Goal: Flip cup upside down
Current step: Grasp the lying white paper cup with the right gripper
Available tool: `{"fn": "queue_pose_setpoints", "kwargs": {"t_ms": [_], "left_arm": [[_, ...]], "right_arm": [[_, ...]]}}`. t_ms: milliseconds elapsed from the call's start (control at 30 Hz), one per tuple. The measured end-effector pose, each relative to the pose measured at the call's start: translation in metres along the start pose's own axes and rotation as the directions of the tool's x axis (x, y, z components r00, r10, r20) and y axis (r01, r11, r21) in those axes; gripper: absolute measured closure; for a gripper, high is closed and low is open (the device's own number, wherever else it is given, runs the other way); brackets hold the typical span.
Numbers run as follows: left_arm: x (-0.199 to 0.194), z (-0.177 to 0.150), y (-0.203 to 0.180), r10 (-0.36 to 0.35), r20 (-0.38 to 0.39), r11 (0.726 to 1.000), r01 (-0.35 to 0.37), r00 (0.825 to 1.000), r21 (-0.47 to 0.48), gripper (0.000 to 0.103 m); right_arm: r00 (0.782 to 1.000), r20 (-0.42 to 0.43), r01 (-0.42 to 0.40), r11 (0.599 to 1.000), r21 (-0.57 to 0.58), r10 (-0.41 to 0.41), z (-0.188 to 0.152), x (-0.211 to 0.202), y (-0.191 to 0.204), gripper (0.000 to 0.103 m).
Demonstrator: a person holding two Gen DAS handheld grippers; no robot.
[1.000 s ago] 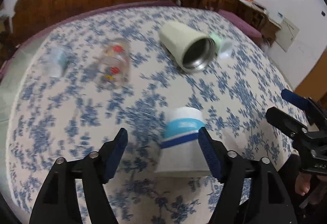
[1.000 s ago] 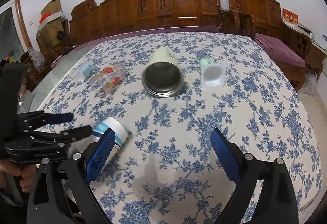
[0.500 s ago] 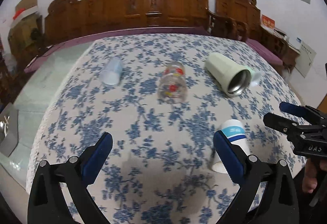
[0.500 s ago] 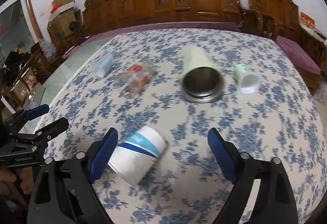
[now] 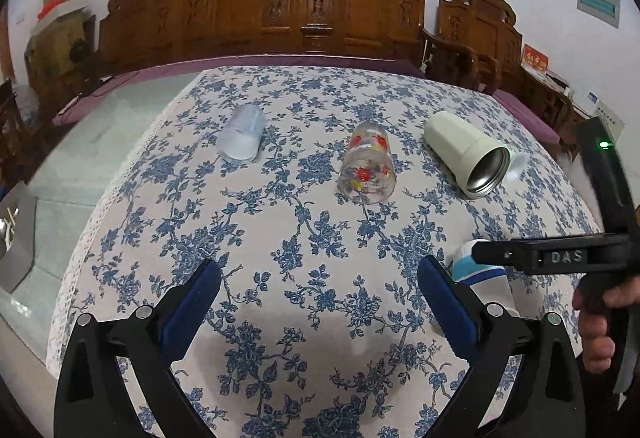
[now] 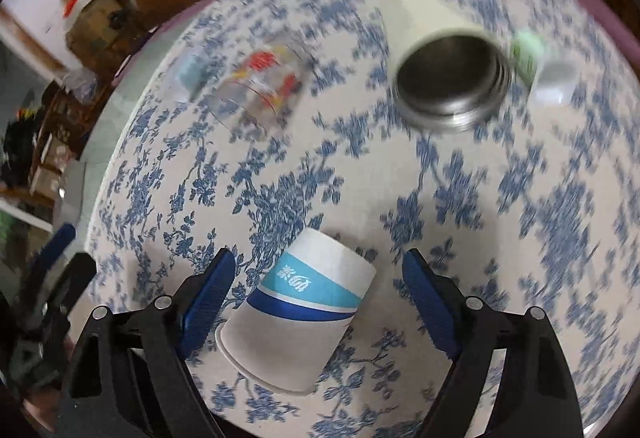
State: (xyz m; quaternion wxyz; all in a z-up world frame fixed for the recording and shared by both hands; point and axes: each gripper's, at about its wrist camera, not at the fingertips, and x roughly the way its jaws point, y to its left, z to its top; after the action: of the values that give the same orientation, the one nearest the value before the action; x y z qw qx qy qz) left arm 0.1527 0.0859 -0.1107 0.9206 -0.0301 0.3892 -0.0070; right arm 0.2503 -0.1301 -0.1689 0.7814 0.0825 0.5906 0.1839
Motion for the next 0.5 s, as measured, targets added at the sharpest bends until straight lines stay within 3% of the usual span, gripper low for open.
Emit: {"fn": "queue_pose_setpoints", "kwargs": {"t_ms": [167, 267, 367, 433, 500], "left_arm": [[0.000, 0.000, 0.000, -0.010, 0.000, 1.000, 0.010, 1.000, -0.002, 0.008], [-0.001, 0.000, 0.000, -0.013, 0.000, 1.000, 0.013, 1.000, -0.004, 0.008], [0.000, 0.000, 0.000, -0.014, -0.001, 1.000, 0.014, 1.000, -0.006, 0.008], [0.000, 0.000, 0.001, -0.016, -0.001, 1.000, 0.016, 1.000, -0.007, 0.008], [0.000, 0.000, 0.000, -0.017, -0.001, 1.000, 0.017, 1.000, -0.007, 0.008]], "right_arm": [[0.995, -0.087, -0.034, 0.996, 0.084, 0.041, -0.001, 0.017, -0.005, 0.018], [0.993, -0.112, -0.015, 0.996, 0.093, 0.025, 0.001, 0.024, -0.006, 0.020], [0.992, -0.127, -0.011, 0.993, 0.119, 0.026, 0.006, 0.030, -0.011, 0.025], [0.991, -0.129, -0.023, 0.992, 0.127, 0.040, 0.009, 0.032, -0.012, 0.037], [0.991, -0.121, -0.038, 0.991, 0.127, 0.054, 0.011, 0.030, -0.012, 0.042]]}}
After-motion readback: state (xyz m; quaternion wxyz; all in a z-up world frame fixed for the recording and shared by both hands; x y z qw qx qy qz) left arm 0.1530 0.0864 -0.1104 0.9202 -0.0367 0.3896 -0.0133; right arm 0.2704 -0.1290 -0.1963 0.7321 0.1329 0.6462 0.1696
